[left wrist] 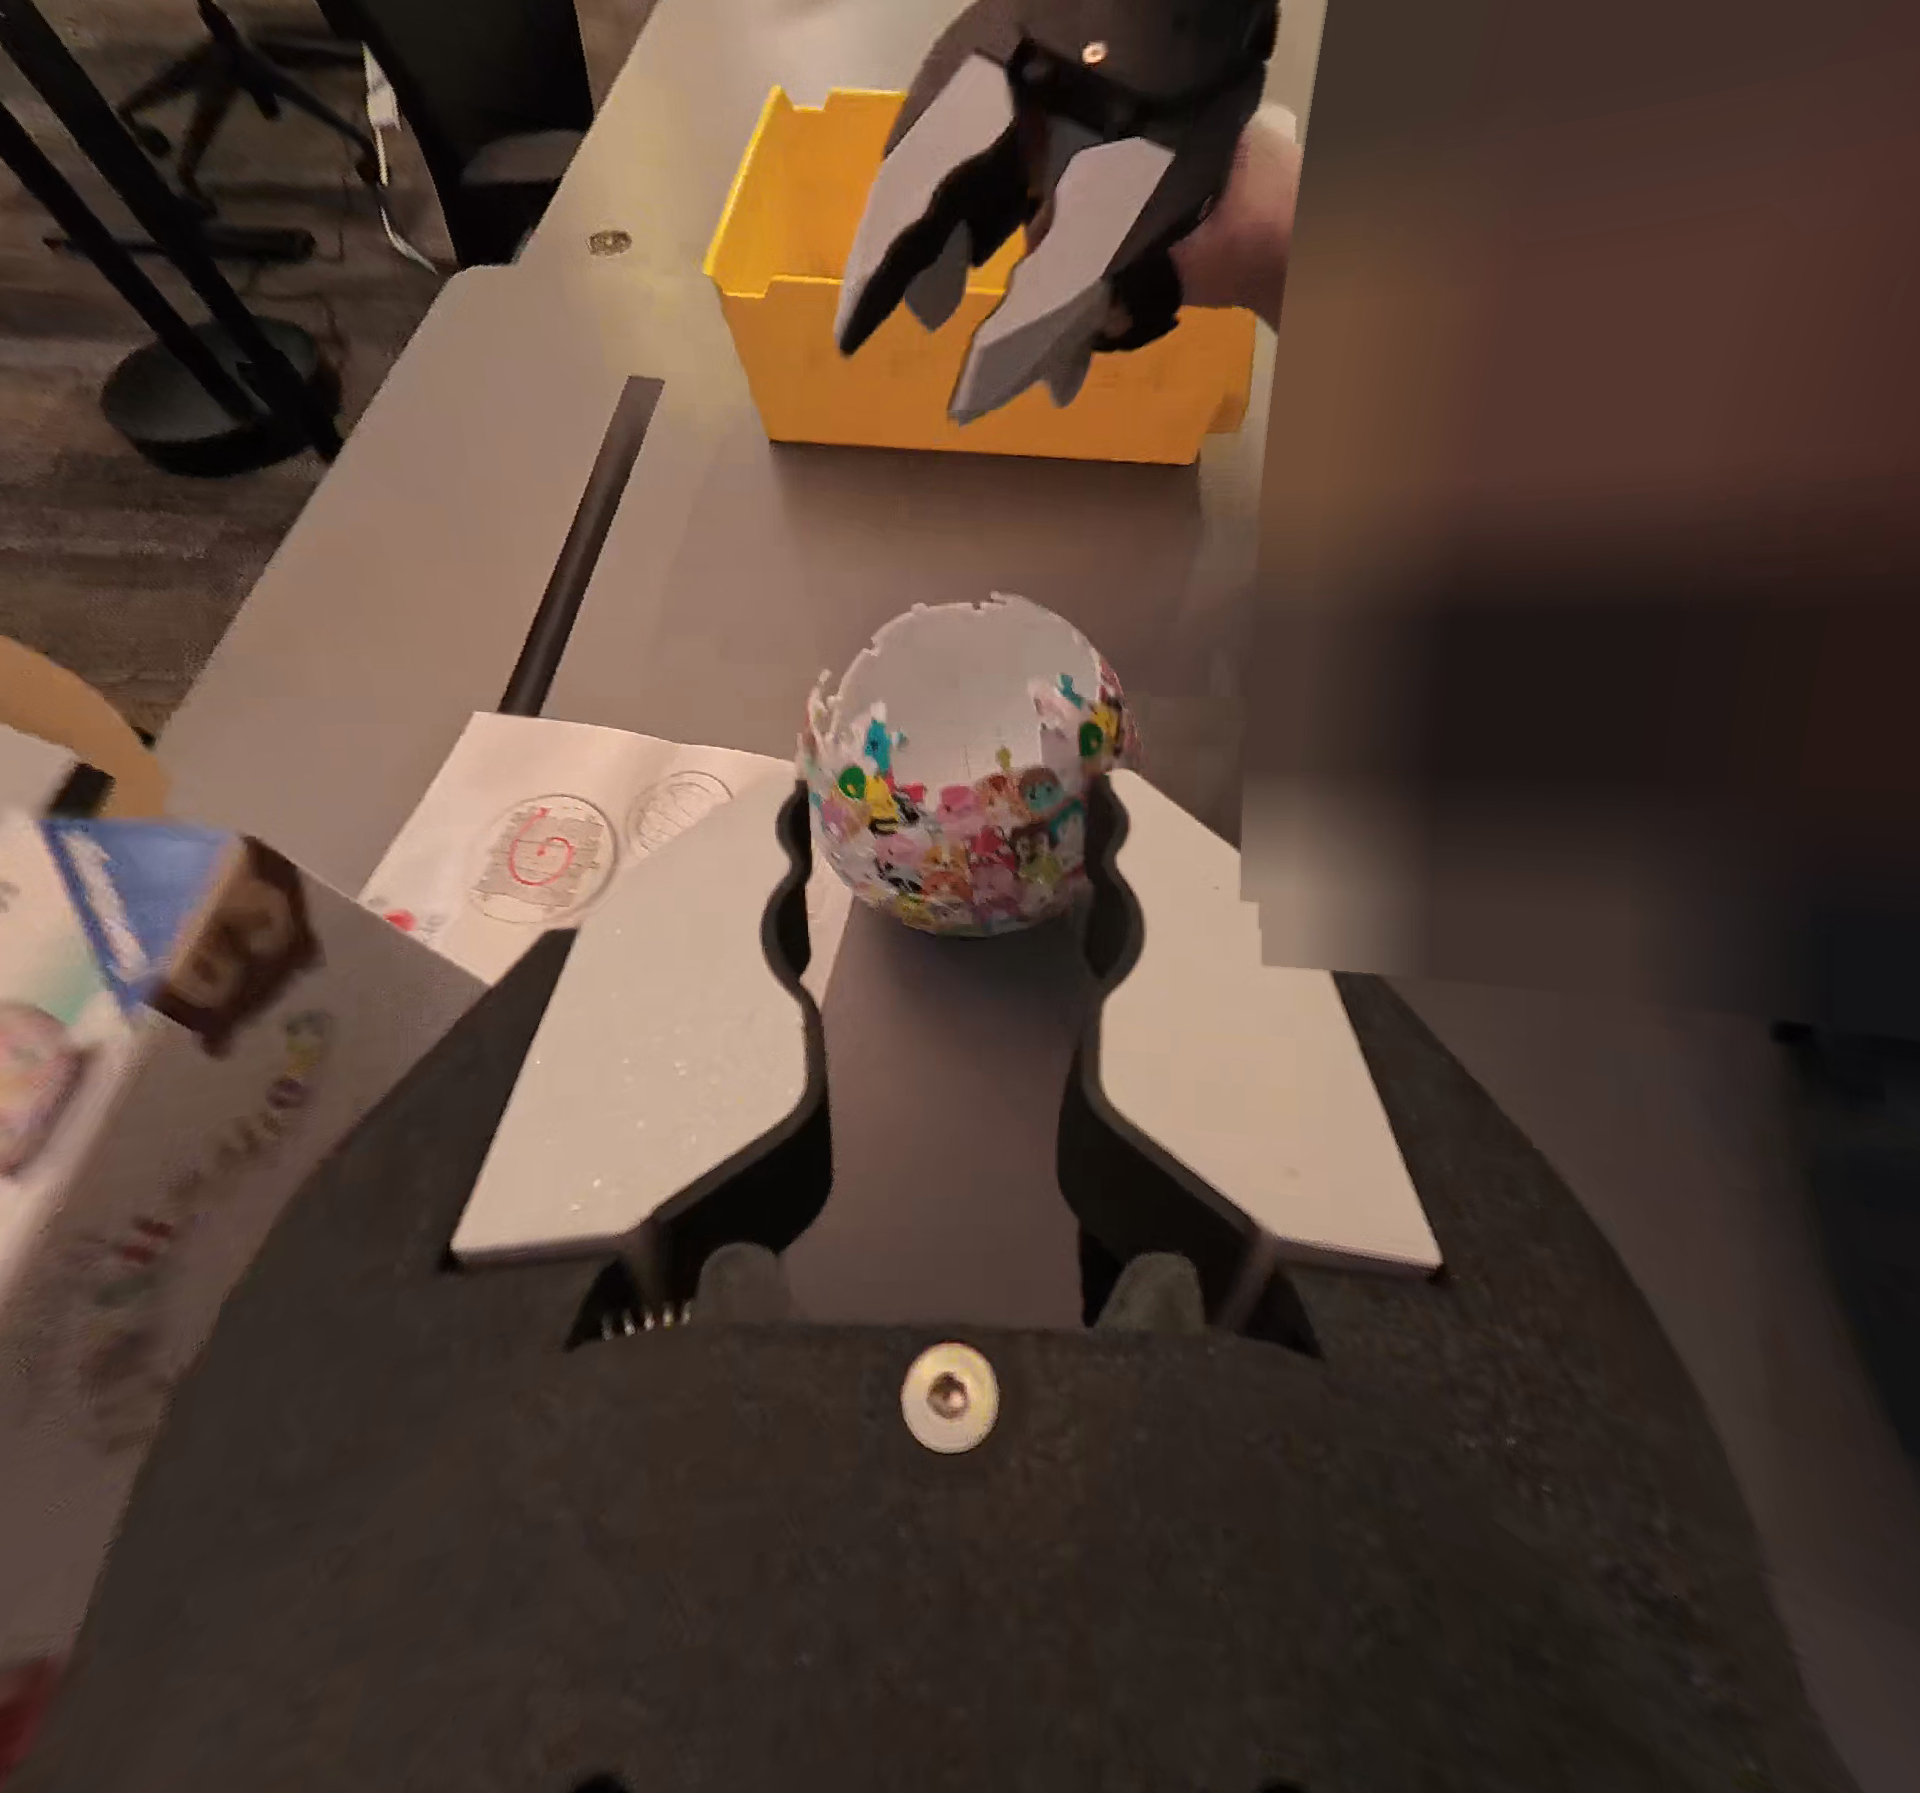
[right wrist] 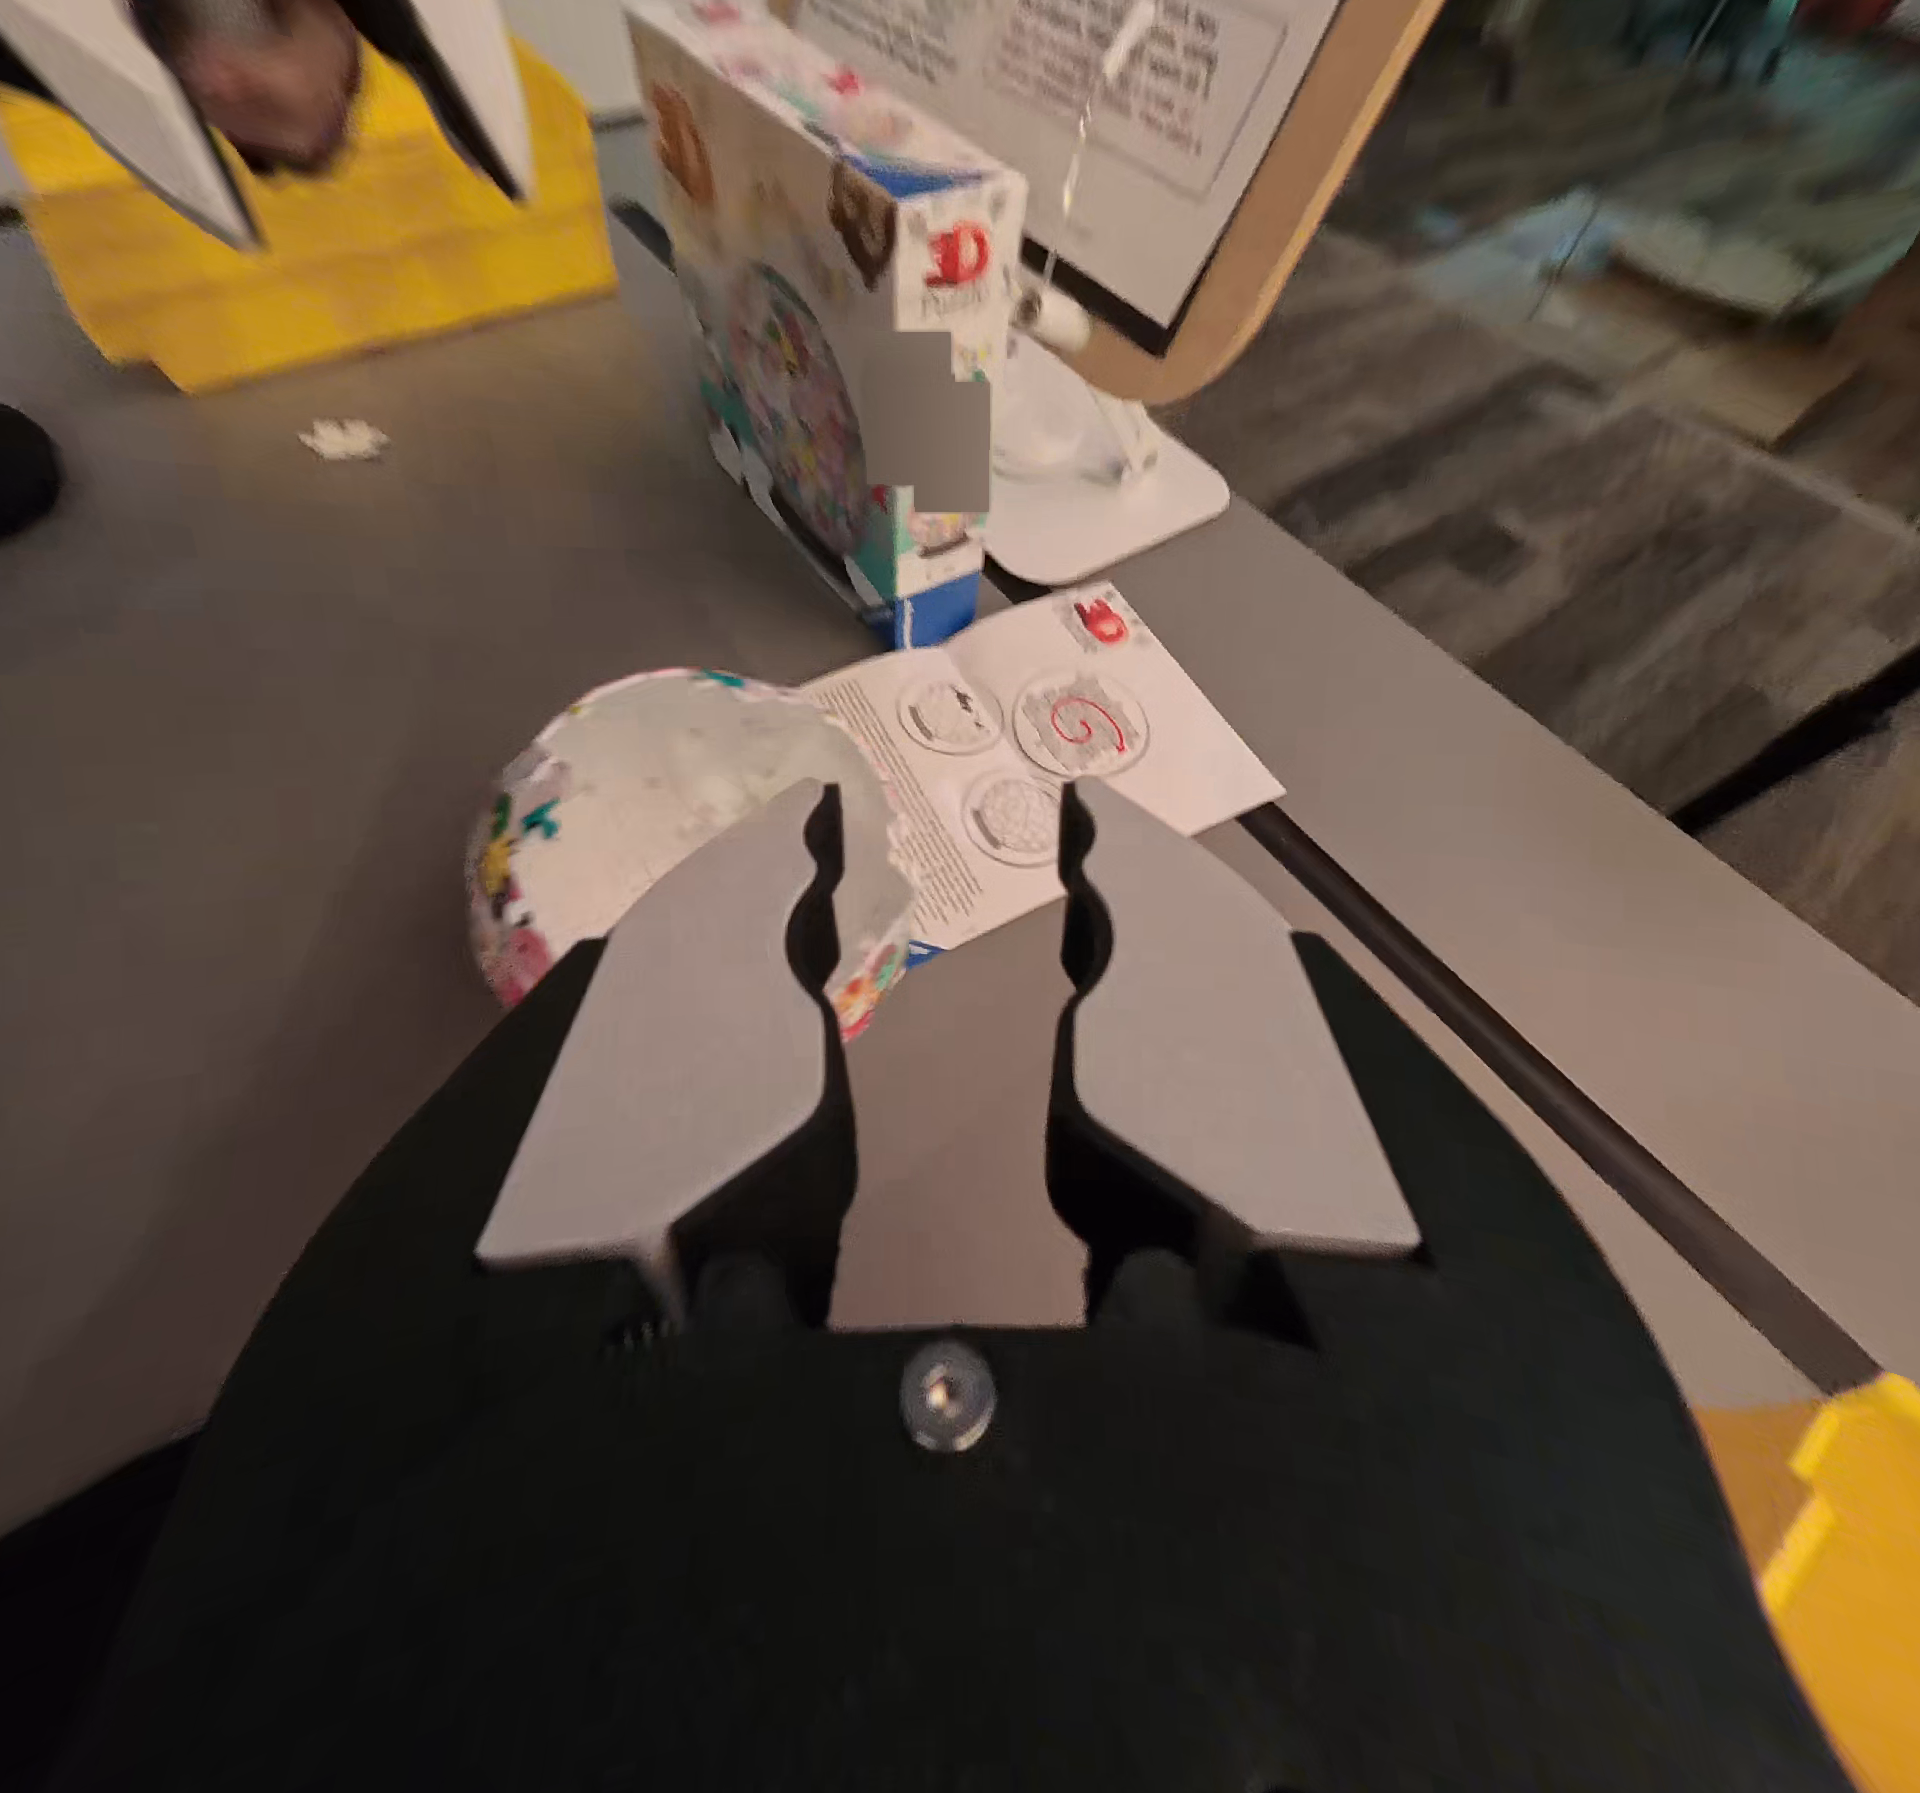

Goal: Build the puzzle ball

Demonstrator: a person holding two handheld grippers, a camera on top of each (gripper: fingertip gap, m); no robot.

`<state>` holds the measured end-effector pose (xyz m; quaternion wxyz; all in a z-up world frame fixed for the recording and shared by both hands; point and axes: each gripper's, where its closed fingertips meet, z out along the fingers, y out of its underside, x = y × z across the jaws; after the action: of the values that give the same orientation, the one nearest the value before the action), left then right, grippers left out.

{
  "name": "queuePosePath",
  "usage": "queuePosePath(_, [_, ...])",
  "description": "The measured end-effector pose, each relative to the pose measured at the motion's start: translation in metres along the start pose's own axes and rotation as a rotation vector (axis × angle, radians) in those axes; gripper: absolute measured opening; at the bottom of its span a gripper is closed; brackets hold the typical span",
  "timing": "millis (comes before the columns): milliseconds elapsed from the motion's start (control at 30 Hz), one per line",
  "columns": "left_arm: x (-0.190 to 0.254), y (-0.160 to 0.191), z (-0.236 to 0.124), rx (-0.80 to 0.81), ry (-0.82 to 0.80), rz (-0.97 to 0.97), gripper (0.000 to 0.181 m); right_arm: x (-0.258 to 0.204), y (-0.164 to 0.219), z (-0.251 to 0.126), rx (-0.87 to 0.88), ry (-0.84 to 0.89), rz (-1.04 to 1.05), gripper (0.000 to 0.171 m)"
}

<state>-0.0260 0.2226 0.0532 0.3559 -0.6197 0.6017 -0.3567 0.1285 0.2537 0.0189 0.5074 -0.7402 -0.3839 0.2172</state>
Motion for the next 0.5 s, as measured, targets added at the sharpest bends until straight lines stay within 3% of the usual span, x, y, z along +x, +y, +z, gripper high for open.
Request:
queuePosePath(133, [0.016, 0.043, 0.009, 0.085, 0.003, 0.005, 0.072, -0.032, 0.038, -0.019, 0.030, -0.006, -0.038, 0.058])
queuePosePath(300, [0.020, 0.081, 0.035, 0.103, -0.010, -0.015, 0.077, -0.073, 0.103, -0.014, -0.072, -0.097, -0.029, 0.074])
queuePosePath(500, [0.024, 0.119, 0.080, -0.031, 0.053, -0.010, 0.085, -0.079, 0.133, 0.012, -0.185, -0.177, -0.042, 0.078])
